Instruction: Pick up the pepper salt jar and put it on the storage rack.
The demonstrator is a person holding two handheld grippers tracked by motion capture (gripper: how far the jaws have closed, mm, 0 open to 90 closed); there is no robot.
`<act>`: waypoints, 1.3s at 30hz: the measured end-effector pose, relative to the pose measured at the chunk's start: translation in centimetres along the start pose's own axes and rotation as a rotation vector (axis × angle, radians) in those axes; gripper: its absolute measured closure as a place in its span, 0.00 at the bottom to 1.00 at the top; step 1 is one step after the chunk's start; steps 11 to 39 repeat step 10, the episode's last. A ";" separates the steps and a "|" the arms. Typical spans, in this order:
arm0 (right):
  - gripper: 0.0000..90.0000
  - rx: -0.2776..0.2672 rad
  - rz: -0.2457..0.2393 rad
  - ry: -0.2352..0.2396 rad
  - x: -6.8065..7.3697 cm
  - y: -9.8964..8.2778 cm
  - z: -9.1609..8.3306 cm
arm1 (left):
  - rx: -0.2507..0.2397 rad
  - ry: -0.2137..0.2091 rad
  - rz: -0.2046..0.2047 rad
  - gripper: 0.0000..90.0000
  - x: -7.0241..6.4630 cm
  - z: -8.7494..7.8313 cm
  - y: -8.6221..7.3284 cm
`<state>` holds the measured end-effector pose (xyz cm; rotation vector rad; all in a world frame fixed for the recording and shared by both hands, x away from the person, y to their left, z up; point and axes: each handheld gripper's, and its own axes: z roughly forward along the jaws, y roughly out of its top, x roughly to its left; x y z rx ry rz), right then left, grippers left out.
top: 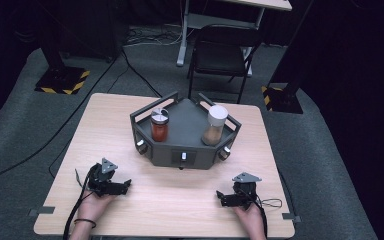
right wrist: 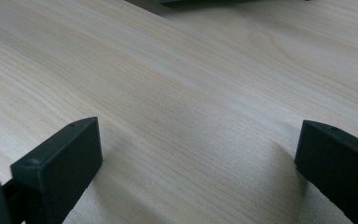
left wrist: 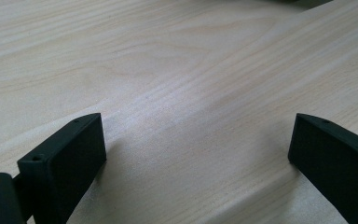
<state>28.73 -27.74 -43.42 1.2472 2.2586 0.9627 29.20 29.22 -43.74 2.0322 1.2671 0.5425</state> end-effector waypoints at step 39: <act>0.00 0.000 0.000 0.000 0.0 0.0 0.0 | -0.002 0.000 -0.002 0.04 0.0 0.0 0.0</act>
